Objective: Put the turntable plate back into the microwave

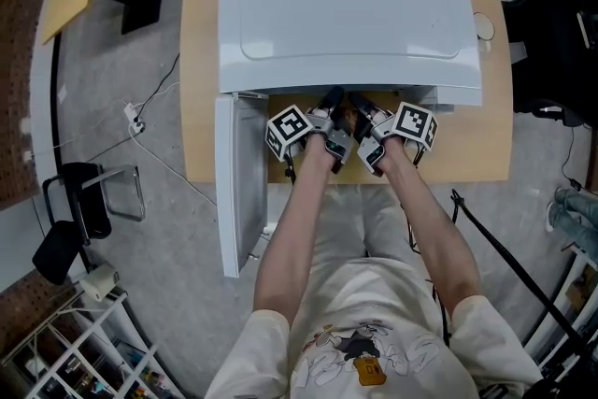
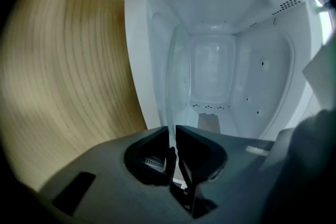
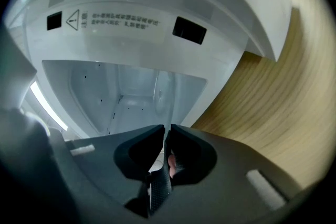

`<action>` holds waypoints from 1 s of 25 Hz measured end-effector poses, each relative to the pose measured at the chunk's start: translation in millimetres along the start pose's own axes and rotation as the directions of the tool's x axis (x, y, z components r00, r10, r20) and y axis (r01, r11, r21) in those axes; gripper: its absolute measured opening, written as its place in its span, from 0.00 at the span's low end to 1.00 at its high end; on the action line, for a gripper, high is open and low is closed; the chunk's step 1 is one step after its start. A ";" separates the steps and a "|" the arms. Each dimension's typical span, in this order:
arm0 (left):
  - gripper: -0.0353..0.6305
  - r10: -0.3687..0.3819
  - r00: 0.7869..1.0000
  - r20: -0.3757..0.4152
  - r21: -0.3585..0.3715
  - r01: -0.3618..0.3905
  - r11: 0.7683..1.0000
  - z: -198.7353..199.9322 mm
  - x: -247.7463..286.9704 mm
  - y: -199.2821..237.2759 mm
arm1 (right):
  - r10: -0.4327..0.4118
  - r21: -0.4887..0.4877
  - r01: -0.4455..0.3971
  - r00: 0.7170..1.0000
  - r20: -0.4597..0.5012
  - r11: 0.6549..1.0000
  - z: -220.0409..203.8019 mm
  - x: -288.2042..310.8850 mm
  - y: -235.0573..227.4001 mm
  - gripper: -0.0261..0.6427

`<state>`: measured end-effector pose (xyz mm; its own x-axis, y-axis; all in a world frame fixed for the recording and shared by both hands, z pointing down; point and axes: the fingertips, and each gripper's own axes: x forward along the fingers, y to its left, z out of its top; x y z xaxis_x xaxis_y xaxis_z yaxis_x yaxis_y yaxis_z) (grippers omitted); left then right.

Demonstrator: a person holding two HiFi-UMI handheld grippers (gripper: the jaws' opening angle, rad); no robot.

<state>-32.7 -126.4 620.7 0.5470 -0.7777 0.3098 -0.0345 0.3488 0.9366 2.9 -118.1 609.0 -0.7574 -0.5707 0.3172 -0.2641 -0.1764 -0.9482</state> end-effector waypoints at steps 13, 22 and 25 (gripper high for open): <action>0.05 0.039 0.999 0.024 0.098 -0.041 0.994 4.4 -29.4 -0.4 | -0.056 -0.020 0.060 0.988 0.143 0.998 20.4 7.7 -0.3 0.10; 0.05 0.053 0.995 0.087 0.077 -0.059 0.995 17.4 -26.2 5.5 | -0.078 -0.024 0.084 0.979 0.187 0.996 34.4 0.7 -1.8 0.06; 0.05 0.029 0.997 0.067 0.094 -0.035 0.995 22.7 -15.1 -4.8 | -0.070 -0.026 0.076 0.981 0.180 0.997 26.4 -3.1 -0.8 0.05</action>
<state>-59.9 -128.2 615.3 0.4884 -0.8008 0.3468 -0.1325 0.3248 0.9365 21.2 -137.4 608.4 -0.6173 -0.6917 0.3748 -0.3363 -0.1986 -0.9206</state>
